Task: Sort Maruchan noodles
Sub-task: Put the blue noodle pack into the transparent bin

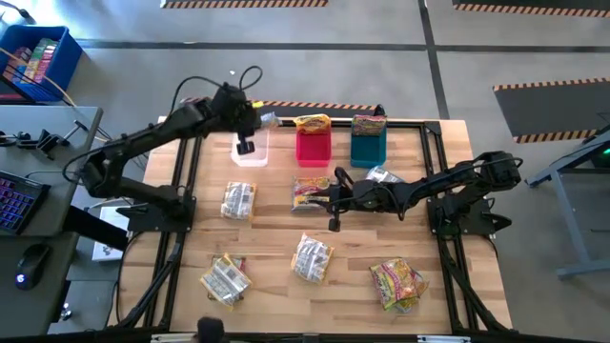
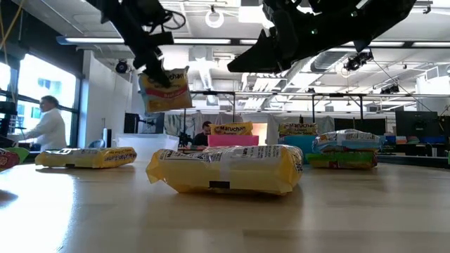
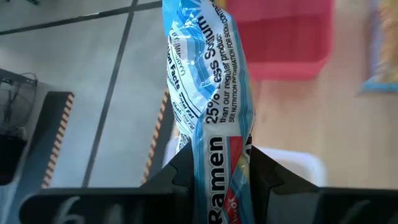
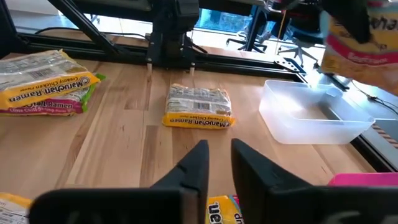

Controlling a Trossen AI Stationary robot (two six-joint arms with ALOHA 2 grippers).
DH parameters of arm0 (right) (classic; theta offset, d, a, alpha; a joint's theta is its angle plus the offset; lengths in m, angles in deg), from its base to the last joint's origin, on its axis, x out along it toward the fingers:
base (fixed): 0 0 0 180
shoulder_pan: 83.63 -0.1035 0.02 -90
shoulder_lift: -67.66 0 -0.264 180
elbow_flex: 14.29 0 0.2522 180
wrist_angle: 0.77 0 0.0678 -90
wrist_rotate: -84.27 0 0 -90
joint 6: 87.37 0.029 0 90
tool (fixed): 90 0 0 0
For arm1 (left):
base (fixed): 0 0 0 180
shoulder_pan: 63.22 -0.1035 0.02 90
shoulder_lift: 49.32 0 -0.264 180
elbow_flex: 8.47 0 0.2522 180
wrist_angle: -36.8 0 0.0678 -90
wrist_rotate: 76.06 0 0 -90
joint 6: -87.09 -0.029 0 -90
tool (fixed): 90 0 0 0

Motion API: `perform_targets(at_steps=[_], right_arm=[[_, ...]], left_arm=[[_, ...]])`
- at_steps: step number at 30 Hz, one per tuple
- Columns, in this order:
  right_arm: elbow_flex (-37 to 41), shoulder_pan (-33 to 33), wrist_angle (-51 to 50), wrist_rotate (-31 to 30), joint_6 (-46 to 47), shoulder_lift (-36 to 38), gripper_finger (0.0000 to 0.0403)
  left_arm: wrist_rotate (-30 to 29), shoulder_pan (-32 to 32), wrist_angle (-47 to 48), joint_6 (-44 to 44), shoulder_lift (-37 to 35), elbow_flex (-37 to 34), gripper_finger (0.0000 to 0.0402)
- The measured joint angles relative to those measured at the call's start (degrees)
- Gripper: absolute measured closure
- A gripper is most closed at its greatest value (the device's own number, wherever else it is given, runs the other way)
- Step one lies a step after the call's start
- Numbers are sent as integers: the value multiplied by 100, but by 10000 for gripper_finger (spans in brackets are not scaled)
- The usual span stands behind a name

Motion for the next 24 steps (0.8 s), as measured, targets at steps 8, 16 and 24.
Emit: perform_targets(at_steps=[8, 16, 24], right_arm=[[-2, 0, -38, 13, -148, 0, 401], [-2, 0, -182, 18, -114, 0, 401], [-2, 0, -188, 19, -109, 0, 401]], left_arm=[[30, -710, -15, -1590, 703, 65, 342], [304, -1094, -53, -2352, 1197, 65, 342], [870, -1343, -295, -2466, 1343, 69, 342]])
